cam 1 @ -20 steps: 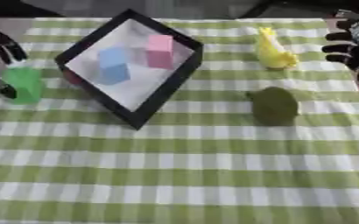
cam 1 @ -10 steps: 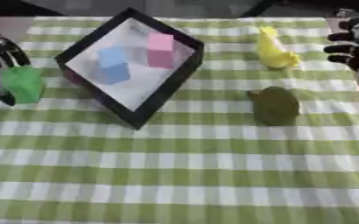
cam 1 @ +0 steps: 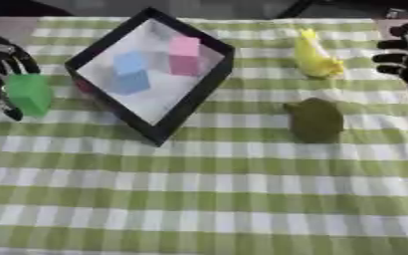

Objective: Pick up objects on the table and place them in the box.

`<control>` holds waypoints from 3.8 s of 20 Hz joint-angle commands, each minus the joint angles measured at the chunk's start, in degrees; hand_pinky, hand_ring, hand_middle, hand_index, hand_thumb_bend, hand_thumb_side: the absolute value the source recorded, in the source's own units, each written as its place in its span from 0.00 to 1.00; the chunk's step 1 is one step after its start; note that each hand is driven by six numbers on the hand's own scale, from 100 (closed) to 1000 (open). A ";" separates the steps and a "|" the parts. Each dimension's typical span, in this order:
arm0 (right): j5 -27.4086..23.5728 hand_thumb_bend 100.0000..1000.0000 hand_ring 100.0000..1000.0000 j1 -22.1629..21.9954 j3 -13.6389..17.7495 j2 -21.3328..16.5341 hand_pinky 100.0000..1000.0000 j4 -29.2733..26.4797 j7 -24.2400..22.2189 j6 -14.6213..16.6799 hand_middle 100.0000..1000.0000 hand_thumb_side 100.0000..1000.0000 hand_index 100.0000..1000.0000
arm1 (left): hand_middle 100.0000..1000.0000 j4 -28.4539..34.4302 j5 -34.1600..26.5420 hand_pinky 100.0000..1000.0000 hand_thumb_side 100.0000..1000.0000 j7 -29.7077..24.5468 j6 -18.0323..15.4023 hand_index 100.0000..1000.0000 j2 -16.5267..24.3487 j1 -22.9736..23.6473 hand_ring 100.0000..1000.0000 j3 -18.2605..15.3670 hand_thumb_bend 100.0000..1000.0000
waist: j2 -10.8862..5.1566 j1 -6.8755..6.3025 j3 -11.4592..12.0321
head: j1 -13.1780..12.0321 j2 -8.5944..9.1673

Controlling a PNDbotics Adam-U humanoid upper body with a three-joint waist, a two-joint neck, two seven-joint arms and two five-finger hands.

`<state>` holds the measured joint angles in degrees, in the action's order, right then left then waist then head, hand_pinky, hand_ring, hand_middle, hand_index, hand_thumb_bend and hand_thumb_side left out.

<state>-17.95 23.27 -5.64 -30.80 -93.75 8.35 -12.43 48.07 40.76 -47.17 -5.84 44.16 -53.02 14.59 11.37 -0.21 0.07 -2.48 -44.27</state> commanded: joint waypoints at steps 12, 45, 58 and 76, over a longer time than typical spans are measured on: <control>-0.15 0.00 0.71 0.30 0.88 -0.86 0.77 -0.24 -0.09 0.15 0.70 0.79 0.86 | 0.60 -2.99 6.38 0.70 0.00 6.84 -1.72 0.69 -0.67 -1.25 0.69 -1.27 0.60 | 0.08 0.21 -0.21 | -0.89 0.15; -0.09 0.00 0.71 0.85 0.43 -0.87 0.77 0.01 -0.74 0.10 0.70 0.78 0.86 | 0.50 9.69 8.05 0.66 0.00 3.05 -2.33 0.58 -9.99 -20.26 0.59 1.10 0.56 | -1.04 0.04 -0.39 | -0.24 0.15; -0.12 0.00 0.71 2.43 0.05 0.27 0.77 -0.36 -0.94 -0.10 0.70 0.77 0.86 | 0.49 0.28 8.49 0.66 0.00 4.27 -2.99 0.58 -18.73 -20.58 0.58 1.61 0.50 | -1.04 0.08 -2.07 | -0.31 0.15; -0.12 0.00 0.71 2.52 0.03 0.68 0.77 -0.29 -1.01 -0.20 0.70 0.78 0.86 | 0.79 -6.29 10.87 0.79 0.06 7.24 -3.72 0.85 -21.18 -18.36 0.80 -0.63 0.78 | -0.90 0.13 -2.52 | -0.62 0.15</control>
<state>-17.95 25.03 -6.04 -29.27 -93.43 7.50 -12.67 41.02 51.55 -40.39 -9.51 22.13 -70.30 14.60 11.46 -0.21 -2.40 -3.00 -44.27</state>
